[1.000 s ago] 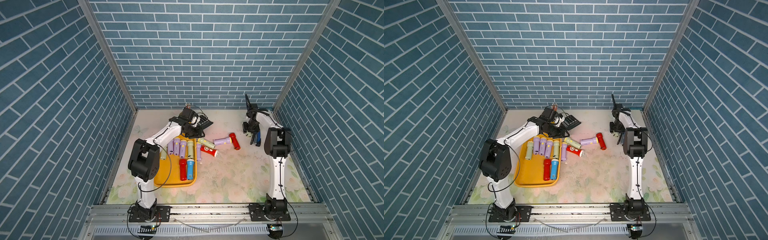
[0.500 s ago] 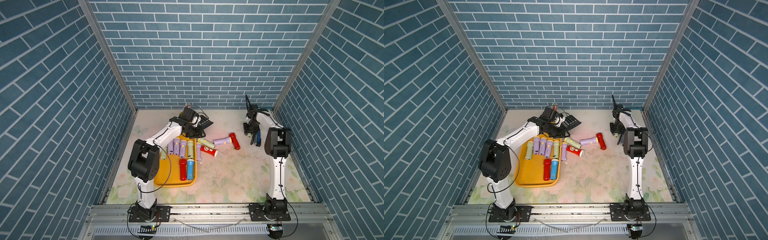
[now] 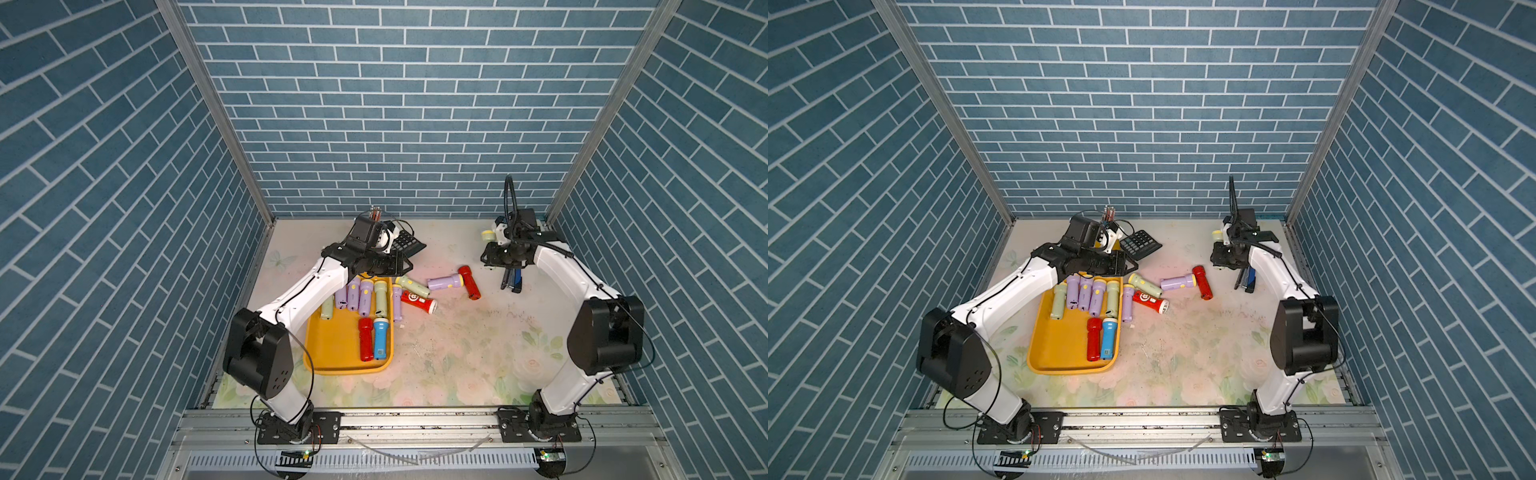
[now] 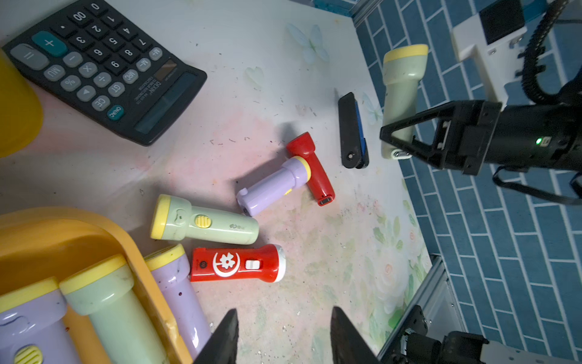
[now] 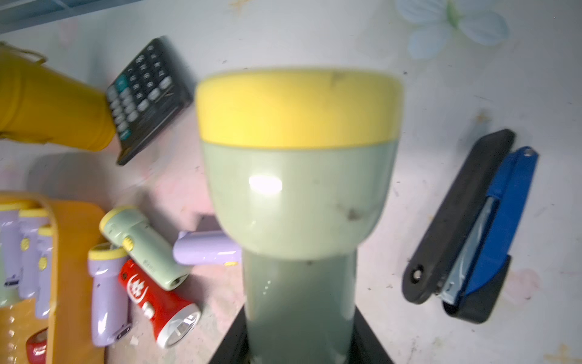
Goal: Put the flashlights into the storage boxes
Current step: Pick up the flashlight from the center of the board.
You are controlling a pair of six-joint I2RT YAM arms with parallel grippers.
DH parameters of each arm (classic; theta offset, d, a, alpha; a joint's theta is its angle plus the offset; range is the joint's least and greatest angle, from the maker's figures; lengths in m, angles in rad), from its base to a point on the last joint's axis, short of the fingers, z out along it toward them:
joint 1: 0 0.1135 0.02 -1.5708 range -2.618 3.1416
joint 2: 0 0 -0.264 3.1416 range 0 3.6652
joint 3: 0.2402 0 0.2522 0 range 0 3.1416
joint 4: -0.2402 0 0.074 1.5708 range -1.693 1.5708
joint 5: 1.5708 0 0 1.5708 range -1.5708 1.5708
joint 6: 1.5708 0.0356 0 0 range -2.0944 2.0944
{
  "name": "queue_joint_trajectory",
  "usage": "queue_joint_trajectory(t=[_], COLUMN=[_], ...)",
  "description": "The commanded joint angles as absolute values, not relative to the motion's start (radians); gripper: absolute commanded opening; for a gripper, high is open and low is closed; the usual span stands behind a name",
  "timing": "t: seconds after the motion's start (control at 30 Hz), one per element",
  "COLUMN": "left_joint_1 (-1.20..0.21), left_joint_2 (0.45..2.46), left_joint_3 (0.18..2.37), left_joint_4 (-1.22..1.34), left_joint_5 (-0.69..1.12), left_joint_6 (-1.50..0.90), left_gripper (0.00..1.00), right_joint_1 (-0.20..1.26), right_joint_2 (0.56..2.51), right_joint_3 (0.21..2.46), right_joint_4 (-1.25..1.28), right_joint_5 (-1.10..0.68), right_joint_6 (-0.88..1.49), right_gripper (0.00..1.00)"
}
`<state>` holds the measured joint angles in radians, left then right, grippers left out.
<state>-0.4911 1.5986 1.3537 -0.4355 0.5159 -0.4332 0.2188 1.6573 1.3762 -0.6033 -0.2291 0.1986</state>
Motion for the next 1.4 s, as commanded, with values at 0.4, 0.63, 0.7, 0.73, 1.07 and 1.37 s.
queue_joint_trajectory(t=[0.4,0.63,0.7,0.73,1.07,1.37], left_joint_1=[-0.625,-0.667,-0.679,-0.683,-0.704,-0.704], left_joint_2=[1.385,1.397,1.409,1.412,1.424,1.415], left_joint_3=[1.11,1.08,1.081,1.083,1.074,1.069], left_joint_4=[0.004,0.075,0.078,0.077,0.057,0.032], left_joint_5=[0.618,0.603,0.603,0.598,0.517,0.496], left_joint_6=[-0.513,-0.527,-0.526,-0.526,-0.528,-0.525], left_gripper=[0.53,0.54,0.54,0.54,0.54,0.48], right_joint_1=[0.474,0.589,0.616,0.626,0.703,0.729], right_joint_2=[1.199,1.121,1.114,1.114,1.145,1.172], right_joint_3=[0.798,0.732,0.725,0.722,0.721,0.725], right_joint_4=[0.111,0.177,0.199,0.207,0.279,0.297], right_joint_5=[-0.443,-0.414,-0.406,-0.401,-0.373,-0.365], right_joint_6=[0.405,0.427,0.441,0.445,0.455,0.455], right_gripper=[0.23,0.23,0.23,0.23,0.23,0.23])
